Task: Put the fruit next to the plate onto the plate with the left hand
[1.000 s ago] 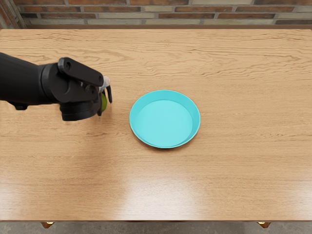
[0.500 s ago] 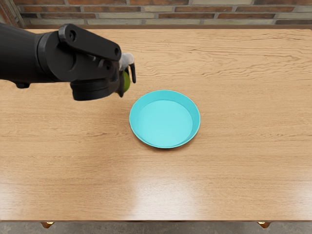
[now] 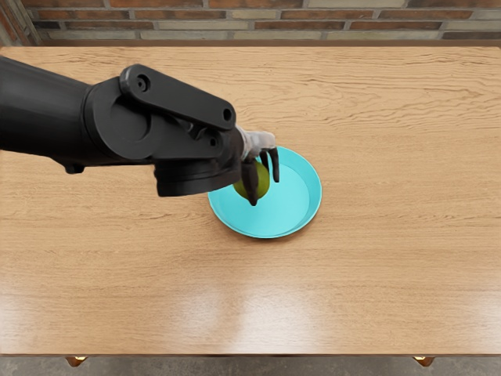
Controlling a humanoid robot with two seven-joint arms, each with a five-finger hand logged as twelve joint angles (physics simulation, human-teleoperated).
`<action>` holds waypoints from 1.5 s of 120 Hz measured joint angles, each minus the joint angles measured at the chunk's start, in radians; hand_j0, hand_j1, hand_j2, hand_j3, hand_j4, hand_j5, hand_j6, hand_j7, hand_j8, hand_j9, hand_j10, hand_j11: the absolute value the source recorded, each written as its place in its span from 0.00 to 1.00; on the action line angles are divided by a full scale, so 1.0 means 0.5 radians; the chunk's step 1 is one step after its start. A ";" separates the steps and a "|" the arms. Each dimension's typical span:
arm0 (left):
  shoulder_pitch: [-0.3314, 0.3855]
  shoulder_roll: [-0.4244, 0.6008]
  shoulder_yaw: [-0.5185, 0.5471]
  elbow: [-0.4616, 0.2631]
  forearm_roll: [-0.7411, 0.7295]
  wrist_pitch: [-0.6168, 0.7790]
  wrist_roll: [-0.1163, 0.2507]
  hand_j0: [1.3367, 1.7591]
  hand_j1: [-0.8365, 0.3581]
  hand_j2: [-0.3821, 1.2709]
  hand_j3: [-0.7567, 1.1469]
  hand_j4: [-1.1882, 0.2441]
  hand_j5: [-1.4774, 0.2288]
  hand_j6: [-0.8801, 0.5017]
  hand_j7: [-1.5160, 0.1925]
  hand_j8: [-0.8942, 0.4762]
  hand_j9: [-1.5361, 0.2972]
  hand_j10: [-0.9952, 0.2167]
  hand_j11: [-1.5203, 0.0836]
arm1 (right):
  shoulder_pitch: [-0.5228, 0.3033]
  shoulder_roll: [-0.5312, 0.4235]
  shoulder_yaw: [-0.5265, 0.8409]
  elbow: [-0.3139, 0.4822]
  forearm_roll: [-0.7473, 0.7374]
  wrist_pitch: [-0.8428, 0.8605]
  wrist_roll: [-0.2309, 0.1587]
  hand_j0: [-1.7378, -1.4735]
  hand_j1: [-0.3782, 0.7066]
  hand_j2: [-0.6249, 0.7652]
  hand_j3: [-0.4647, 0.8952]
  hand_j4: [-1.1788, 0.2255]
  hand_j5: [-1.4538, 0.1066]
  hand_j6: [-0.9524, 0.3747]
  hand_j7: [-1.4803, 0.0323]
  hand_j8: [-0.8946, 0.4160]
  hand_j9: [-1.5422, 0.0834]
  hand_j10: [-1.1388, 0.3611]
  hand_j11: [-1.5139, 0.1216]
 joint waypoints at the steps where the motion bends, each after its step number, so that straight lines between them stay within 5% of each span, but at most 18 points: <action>1: 0.002 0.000 -0.002 0.002 0.001 0.000 0.000 0.75 0.46 0.36 0.40 0.40 0.32 0.35 0.38 0.46 0.36 0.48 0.39 | 0.000 0.000 0.000 0.000 0.000 0.000 0.000 0.30 0.07 0.44 0.34 0.81 0.90 0.69 0.95 0.65 0.92 0.73 0.90; 22: 0.016 0.000 -0.023 0.024 0.013 0.005 0.001 0.75 0.50 0.33 0.40 0.43 0.38 0.32 0.43 0.42 0.41 0.45 0.45 | 0.000 0.000 -0.001 0.000 0.000 0.000 0.000 0.30 0.07 0.44 0.34 0.81 0.90 0.69 0.95 0.65 0.92 0.73 0.90; 56: 0.020 0.000 -0.027 0.019 0.005 0.007 -0.003 0.76 0.66 0.28 0.40 0.58 0.59 0.41 0.61 0.44 0.58 0.56 0.65 | 0.000 0.000 0.000 0.000 0.000 -0.001 0.000 0.30 0.07 0.44 0.34 0.81 0.90 0.69 0.95 0.65 0.92 0.73 0.90; 94: 0.122 0.000 -0.099 0.077 0.006 -0.034 -0.032 0.76 0.73 0.27 0.40 0.64 0.66 0.45 0.68 0.47 0.65 0.60 0.73 | 0.000 0.000 0.000 0.000 0.000 -0.001 0.000 0.30 0.07 0.44 0.34 0.81 0.90 0.69 0.95 0.65 0.92 0.73 0.90; 112: 0.301 0.010 -0.141 0.103 0.156 -0.070 -0.299 0.76 0.74 0.26 0.40 0.65 0.67 0.45 0.69 0.47 0.66 0.61 0.74 | 0.000 0.000 -0.001 0.000 0.000 -0.001 0.000 0.30 0.07 0.44 0.34 0.81 0.90 0.69 0.95 0.65 0.92 0.73 0.90; 122: 0.436 0.293 -0.200 0.099 0.264 -0.262 -0.547 0.76 0.74 0.26 0.40 0.65 0.67 0.46 0.69 0.47 0.66 0.61 0.74 | 0.000 0.000 0.000 0.000 0.000 0.000 0.000 0.30 0.07 0.44 0.34 0.81 0.90 0.69 0.95 0.65 0.92 0.73 0.90; 134: 0.672 0.584 -0.363 0.085 0.469 -0.542 -0.730 0.76 0.74 0.26 0.40 0.66 0.68 0.46 0.70 0.47 0.66 0.62 0.75 | 0.000 0.000 0.000 0.000 0.000 0.000 0.000 0.30 0.07 0.44 0.34 0.81 0.90 0.69 0.95 0.65 0.92 0.73 0.90; 147: 1.051 0.879 -0.651 0.079 0.740 -0.849 -0.825 0.76 0.75 0.26 0.40 0.66 0.68 0.46 0.70 0.47 0.66 0.67 0.75 | 0.000 0.000 0.000 0.000 0.000 0.000 0.000 0.30 0.07 0.44 0.34 0.81 0.90 0.69 0.95 0.65 0.92 0.73 0.90; 180: 1.555 1.413 -1.454 0.087 1.122 -1.526 -0.890 0.76 0.75 0.26 0.40 0.66 0.68 0.46 0.70 0.47 0.66 0.63 0.75 | 0.000 0.000 0.000 0.000 0.000 0.000 0.000 0.30 0.07 0.44 0.34 0.81 0.90 0.69 0.95 0.65 0.92 0.73 0.90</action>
